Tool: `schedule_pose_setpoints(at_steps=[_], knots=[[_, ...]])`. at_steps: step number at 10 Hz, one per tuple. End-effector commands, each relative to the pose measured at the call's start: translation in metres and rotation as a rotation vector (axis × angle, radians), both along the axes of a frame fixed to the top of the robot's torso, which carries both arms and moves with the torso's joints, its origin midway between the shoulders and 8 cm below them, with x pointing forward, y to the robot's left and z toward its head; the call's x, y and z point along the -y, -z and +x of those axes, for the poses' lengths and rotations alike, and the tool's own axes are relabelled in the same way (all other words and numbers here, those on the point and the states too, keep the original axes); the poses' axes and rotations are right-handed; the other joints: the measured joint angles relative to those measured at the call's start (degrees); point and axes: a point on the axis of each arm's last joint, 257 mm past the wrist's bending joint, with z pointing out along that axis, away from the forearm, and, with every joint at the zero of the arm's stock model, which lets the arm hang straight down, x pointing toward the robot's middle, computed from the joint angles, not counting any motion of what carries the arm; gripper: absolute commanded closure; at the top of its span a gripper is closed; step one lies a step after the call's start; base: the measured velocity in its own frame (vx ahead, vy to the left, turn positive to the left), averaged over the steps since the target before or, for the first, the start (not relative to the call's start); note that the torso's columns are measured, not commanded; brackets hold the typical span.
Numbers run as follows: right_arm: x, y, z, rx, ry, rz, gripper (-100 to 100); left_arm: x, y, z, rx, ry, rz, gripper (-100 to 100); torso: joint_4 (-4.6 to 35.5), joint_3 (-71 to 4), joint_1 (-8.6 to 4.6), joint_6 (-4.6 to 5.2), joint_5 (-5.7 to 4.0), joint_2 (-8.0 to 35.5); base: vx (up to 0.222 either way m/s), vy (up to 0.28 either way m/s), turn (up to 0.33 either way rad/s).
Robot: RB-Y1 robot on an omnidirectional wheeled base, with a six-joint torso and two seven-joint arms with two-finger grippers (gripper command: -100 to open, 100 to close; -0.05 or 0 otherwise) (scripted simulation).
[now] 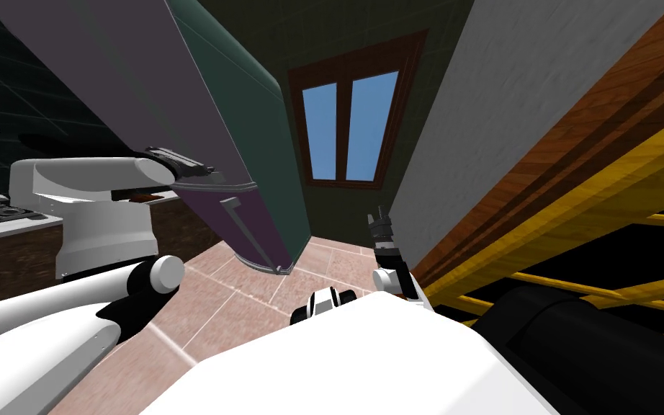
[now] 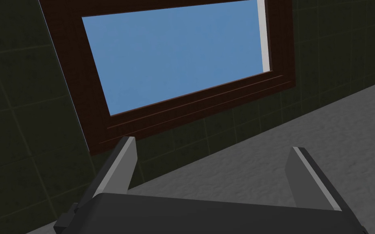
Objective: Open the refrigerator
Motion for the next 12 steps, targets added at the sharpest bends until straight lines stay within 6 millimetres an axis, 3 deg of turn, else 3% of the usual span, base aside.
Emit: schedule_pose_setpoints(at_steps=[1, 3, 4, 7, 8, 9, 12], knots=[[0.0, 0.0, 0.0, 0.0, 0.0, 0.0, 0, -0.017, -0.021, -0.008, 0.006, -0.015, -0.054, -100, 0.0, 0.0, -0.01, 0.0, 0.0, 0.0, 0.031, -0.052, 0.024], [0.0, 0.0, 0.0, 0.0, 0.0, 0.0, 0, -0.013, -0.017, -0.005, 0.004, -0.012, -0.043, -100, 0.0, 0.0, 0.11, 0.0, 0.04, 0.0, 0.009, -0.013, 0.003], [0.0, 0.0, 0.0, 0.0, 0.0, 0.0, 0, -0.013, -0.017, -0.005, 0.004, -0.012, -0.043, 100, 0.0, 0.0, 0.11, -0.01, 0.04, 0.1, 0.0, 0.0, 0.0], [0.0, 0.0, 0.0, 0.0, 0.0, -0.001, 0, 0.014, -0.018, 0.002, 0.002, 0.05, -0.044, 100, 0.1, 0.2, 0.57, -0.07, 0.19, 0.3, -0.121, 0.227, -0.047], [0.0, 0.0, 0.0, 0.0, 0.0, -0.001, 0, 0.014, -0.018, 0.002, 0.002, 0.05, -0.044, 100, 0.0, 0.1, 0.4, -0.04, 0.14, 0.1, -0.125, 0.22, -0.025], [0.0, 0.0, 0.0, 0.0, 0.0, -0.001, 0, 0.027, -0.019, 0.006, 0.002, 0.082, -0.045, 100, 0.0, 0.0, -0.06, -0.02, 0.01, 0.0, -0.144, 0.254, -0.024], [0.0, 0.0, 0.0, 0.0, 0.0, -0.001, 0, 0.041, -0.019, 0.008, 0.001, 0.113, -0.045, 100, 0.0, 0.1, 0.06, 0.0, 0.0, 0.1, -0.168, 0.254, -0.044]])
